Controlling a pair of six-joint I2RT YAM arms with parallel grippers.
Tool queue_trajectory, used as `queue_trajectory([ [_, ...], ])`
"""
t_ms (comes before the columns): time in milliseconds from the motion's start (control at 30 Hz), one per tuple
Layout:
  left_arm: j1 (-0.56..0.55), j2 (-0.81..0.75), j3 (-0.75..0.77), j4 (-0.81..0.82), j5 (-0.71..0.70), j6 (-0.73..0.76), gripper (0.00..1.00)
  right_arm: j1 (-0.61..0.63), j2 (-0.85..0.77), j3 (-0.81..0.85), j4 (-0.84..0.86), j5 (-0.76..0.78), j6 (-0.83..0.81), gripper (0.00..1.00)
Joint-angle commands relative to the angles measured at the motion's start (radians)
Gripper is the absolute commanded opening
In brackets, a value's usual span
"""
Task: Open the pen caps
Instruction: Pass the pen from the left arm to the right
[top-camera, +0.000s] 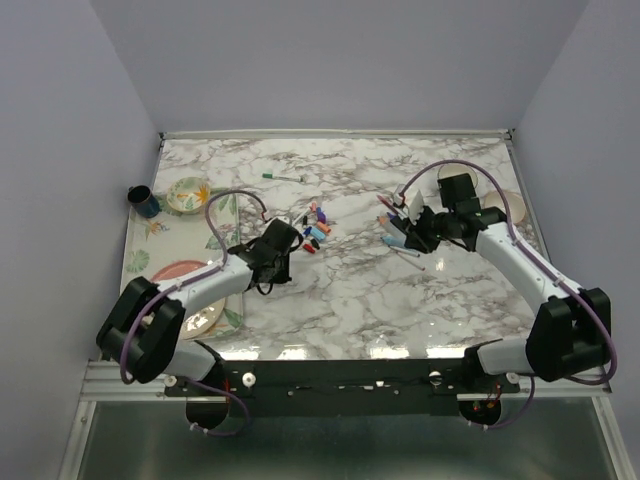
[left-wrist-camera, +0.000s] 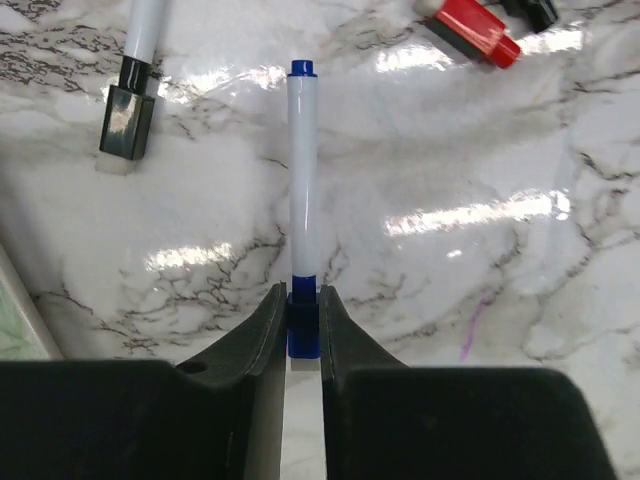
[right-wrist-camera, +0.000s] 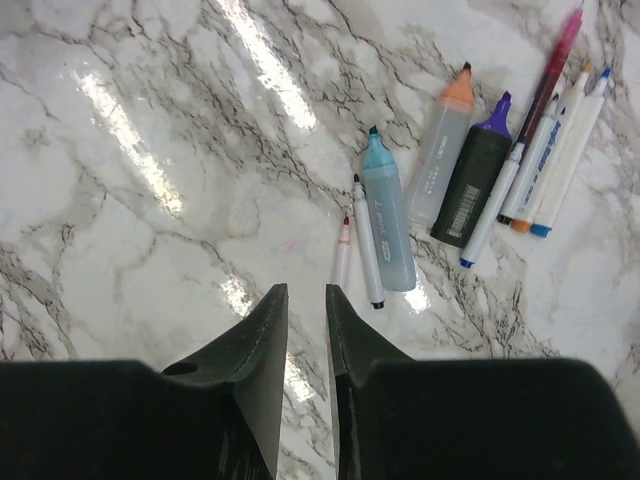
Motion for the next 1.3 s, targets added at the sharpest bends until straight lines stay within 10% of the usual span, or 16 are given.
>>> queue_trajectory([
  [0, -0.01, -0.18, -0.066, 0.035, 0.162, -0.053, 0.0, 0.007, -0.098, -0.04, -0.002, -0.145, -0.071, 0.28],
  [333, -0.033, -0.34, -0.184, 0.22, 0.488, -0.139, 0.0, 0.008, -0.296, -0.186, 0.036, -0.445, -0.263, 0.33],
  [533, -0.103, -0.328, -0.215, 0.325, 0.591, -0.171, 0.0, 0.007, -0.345, -0.294, -0.069, -0.611, -0.6, 0.57],
  [1267, -0.335, 0.017, -0.082, 0.534, 0.734, -0.211, 0.0, 0.04, -0.328, -0.403, -0.053, -0.527, -0.824, 0.64],
])
